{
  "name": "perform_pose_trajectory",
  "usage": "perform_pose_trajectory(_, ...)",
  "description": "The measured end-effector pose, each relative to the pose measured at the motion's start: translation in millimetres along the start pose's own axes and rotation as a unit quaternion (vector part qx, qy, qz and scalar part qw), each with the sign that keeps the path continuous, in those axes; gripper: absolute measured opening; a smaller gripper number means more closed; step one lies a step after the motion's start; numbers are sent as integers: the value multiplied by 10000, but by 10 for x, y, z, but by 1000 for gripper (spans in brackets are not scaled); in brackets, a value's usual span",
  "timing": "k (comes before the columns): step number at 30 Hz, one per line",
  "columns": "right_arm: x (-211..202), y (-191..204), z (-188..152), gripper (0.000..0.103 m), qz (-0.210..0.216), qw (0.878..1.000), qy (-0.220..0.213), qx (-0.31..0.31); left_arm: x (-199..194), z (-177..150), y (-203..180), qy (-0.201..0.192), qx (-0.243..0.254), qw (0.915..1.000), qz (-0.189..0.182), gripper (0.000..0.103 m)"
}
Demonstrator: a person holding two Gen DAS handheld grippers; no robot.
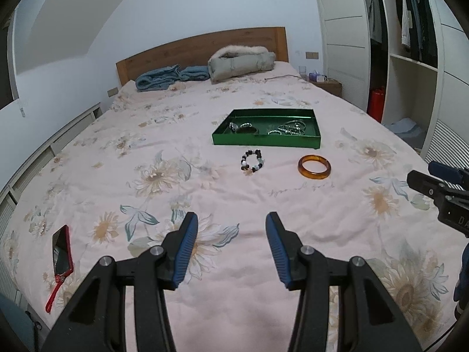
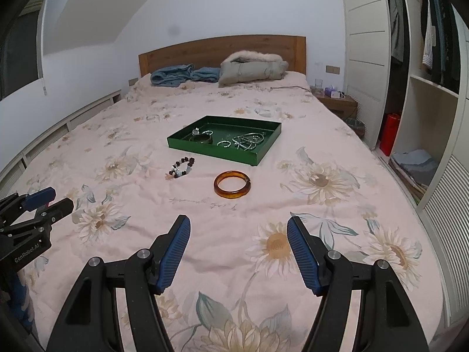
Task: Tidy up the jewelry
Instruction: 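Withdraw both tools from the tray and move toward the beaded bracelet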
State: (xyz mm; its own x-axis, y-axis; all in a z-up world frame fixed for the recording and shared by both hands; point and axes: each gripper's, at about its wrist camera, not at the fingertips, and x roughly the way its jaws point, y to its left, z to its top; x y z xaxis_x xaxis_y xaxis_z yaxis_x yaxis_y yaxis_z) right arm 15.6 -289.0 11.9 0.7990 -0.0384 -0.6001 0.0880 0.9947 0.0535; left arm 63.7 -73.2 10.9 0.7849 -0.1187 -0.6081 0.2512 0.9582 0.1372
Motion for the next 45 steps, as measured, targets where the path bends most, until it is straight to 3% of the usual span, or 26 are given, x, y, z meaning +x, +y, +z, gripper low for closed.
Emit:
perform_pose_trajectory(25, 1369, -243, 398, 68, 69, 9991, 355, 217, 1384, 393, -84, 464, 70, 9987, 193, 46)
perform_pose_trajectory(35, 1606, -326, 454, 68, 68, 9990, 354, 280, 1701, 415, -58, 603, -17, 9980, 208, 46)
perform_pose_trajectory(45, 1816, -400, 368, 68, 143, 9979, 509, 371, 1915, 385, 139, 659, -494, 9966, 60, 46)
